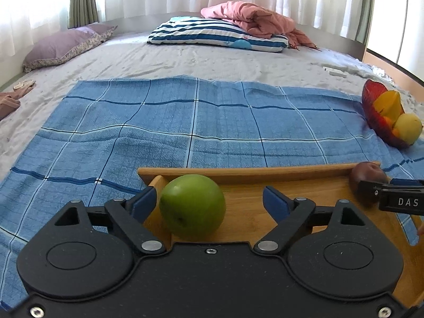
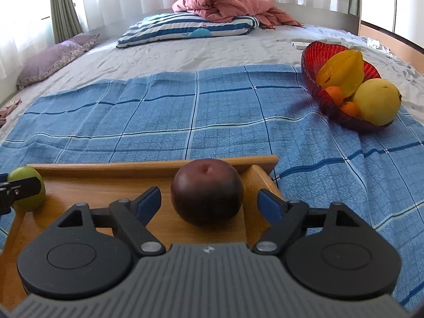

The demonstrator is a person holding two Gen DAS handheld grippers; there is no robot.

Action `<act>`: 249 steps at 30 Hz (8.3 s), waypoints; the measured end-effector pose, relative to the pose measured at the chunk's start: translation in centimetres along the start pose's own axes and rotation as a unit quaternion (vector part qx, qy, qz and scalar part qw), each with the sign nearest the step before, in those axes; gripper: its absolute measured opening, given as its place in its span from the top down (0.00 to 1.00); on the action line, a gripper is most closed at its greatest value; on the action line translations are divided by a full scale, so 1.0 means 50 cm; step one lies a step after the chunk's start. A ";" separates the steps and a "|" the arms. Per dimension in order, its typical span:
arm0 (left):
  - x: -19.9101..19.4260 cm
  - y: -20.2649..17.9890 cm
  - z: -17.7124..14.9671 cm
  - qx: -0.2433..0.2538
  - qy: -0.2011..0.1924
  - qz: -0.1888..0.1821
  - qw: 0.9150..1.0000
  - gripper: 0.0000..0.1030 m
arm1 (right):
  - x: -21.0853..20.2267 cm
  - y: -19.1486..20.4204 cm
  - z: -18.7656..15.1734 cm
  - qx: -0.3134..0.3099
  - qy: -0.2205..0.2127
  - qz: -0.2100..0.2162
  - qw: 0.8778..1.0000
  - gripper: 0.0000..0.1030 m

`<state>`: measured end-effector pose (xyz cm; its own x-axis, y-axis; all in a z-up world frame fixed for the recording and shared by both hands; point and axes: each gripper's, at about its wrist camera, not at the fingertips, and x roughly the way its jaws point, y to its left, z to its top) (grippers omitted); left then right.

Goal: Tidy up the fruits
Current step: 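Open both tools to release the apple and dark red fruit onto the tray, then move both tools back toward the remaining fruit beside the tray, then grasp the second green apple with the left tool while the right tool grasps the large orange, then lift the green apple and large orange toward the wooden tray with both tools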

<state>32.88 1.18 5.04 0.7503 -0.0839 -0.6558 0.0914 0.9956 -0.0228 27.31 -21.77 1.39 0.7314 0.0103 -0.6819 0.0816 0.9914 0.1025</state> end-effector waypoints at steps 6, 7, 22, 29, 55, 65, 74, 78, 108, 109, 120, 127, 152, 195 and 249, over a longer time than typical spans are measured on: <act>-0.049 -0.009 -0.015 0.011 -0.009 -0.005 1.000 0.11 | -0.044 -0.004 -0.011 0.001 -0.010 0.006 1.000 0.12; -0.058 -0.011 -0.018 0.012 -0.011 -0.006 1.000 0.10 | -0.051 -0.004 -0.013 0.000 -0.013 0.007 1.000 0.11; -0.207 -0.031 -0.088 0.026 -0.041 -0.019 0.999 0.06 | -0.181 -0.003 -0.063 -0.021 -0.053 0.033 0.998 0.08; -0.276 -0.037 -0.134 0.025 -0.052 -0.033 0.998 0.05 | -0.233 0.006 -0.103 -0.047 -0.073 0.038 0.995 0.06; -0.415 -0.036 -0.344 0.020 -0.100 -0.033 0.994 0.02 | -0.348 0.013 -0.304 -0.122 -0.129 0.019 0.984 0.00; -0.449 -0.039 -0.398 0.033 -0.113 -0.022 0.993 0.01 | -0.374 -0.009 -0.368 -0.114 -0.134 -0.002 0.984 0.00; -0.464 -0.045 -0.440 0.030 -0.110 -0.015 0.993 0.01 | -0.390 -0.023 -0.409 -0.104 -0.134 -0.018 0.985 0.00; -0.467 -0.048 -0.456 0.033 -0.106 -0.009 0.994 0.01 | -0.392 -0.026 -0.424 -0.094 -0.131 -0.022 0.987 0.00; -0.445 -0.044 -0.496 0.013 -0.063 -0.006 0.998 0.22 | -0.397 -0.012 -0.460 -0.091 -0.151 -0.044 0.983 0.10; -0.445 -0.044 -0.497 0.012 -0.061 -0.007 0.998 0.24 | -0.397 -0.011 -0.461 -0.092 -0.152 -0.042 0.983 0.10; -0.433 -0.038 -0.497 0.001 -0.044 -0.005 0.999 0.34 | -0.401 0.000 -0.463 -0.092 -0.154 -0.031 0.983 0.21; -0.429 -0.039 -0.498 0.001 -0.042 0.000 0.999 0.36 | -0.401 -0.006 -0.459 -0.074 -0.154 -0.038 0.985 0.30; -0.415 -0.033 -0.498 0.002 -0.045 0.018 0.999 0.45 | -0.379 -0.016 -0.454 -0.056 -0.139 -0.044 0.988 0.37; -0.387 -0.002 -0.237 0.001 -0.086 -0.022 0.996 0.46 | -0.343 -0.013 -0.252 -0.037 -0.161 -0.011 0.986 0.46; 0.041 0.012 -0.045 -0.037 0.039 0.003 0.999 0.46 | -0.144 -0.028 -0.163 -0.034 -0.030 0.020 0.999 0.46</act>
<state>32.99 1.71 2.01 0.6969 -0.0778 -0.7129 0.0364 0.9967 -0.0732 16.41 -22.17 0.27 0.7725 0.0433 -0.6335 0.0075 0.9970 0.0773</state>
